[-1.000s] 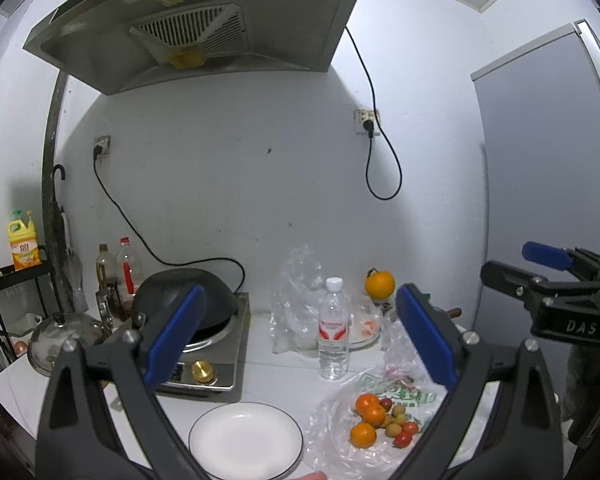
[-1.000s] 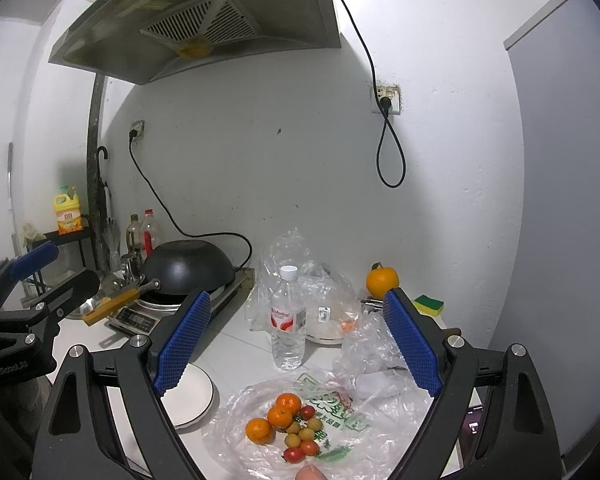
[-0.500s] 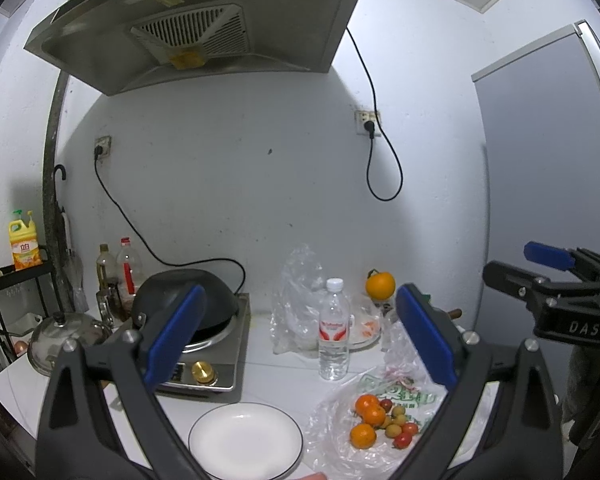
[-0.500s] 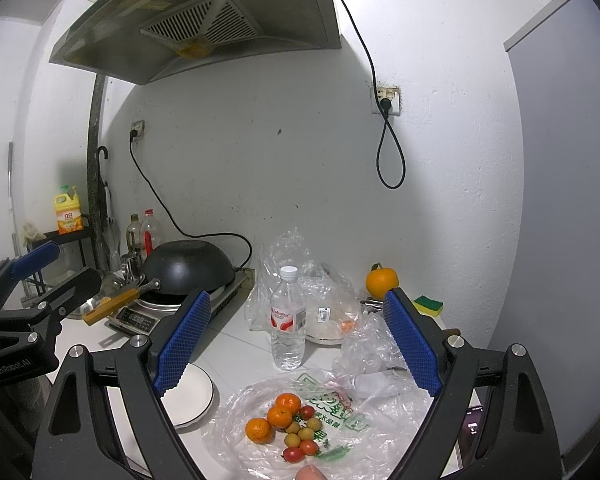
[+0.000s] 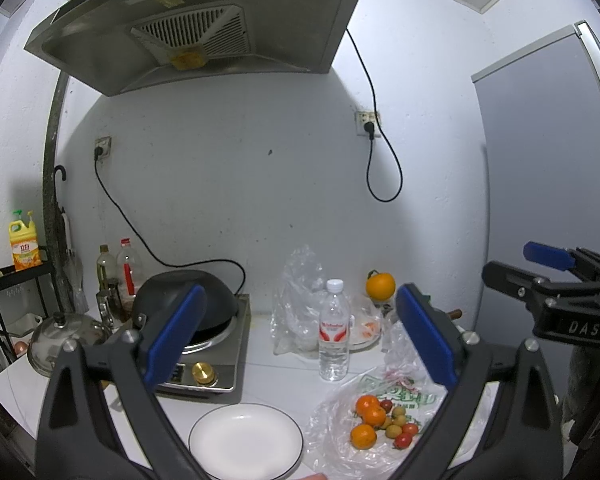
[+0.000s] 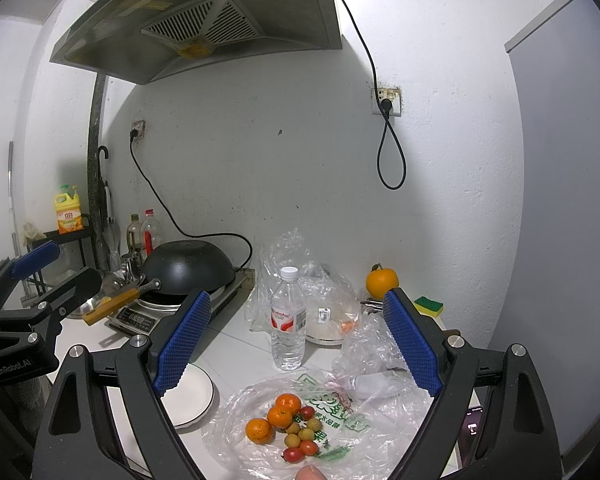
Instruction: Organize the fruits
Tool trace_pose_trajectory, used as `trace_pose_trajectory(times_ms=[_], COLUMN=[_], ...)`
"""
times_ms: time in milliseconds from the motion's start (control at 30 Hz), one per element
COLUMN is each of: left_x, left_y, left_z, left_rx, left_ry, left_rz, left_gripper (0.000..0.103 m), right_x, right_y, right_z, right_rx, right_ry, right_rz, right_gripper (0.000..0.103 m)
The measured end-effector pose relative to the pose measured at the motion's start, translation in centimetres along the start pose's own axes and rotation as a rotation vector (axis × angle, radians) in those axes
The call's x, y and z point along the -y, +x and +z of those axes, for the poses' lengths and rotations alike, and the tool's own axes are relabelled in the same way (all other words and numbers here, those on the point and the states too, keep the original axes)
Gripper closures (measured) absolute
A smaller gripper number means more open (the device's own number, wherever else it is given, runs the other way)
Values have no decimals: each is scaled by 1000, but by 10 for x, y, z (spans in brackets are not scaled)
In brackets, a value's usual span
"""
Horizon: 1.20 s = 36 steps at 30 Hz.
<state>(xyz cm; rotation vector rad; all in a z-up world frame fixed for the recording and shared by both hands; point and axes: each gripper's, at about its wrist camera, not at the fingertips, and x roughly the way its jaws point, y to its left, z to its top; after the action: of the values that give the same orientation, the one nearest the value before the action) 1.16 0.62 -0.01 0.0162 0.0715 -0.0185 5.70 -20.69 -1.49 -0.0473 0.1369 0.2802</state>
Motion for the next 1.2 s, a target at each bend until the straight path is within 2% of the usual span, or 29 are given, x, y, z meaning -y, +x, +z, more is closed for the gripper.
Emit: trace_pose_trajectory(times_ms=[1200], left_x=[7], left_y=[9], left_z=[0], left_rx=[-16], left_ry=[13], left_rz=[-11], left_gripper=[6], right_x=[0], right_y=[0], right_z=[-2], right_rx=[-13], right_ry=[5], right_rz=[-3], right_gripper=[13])
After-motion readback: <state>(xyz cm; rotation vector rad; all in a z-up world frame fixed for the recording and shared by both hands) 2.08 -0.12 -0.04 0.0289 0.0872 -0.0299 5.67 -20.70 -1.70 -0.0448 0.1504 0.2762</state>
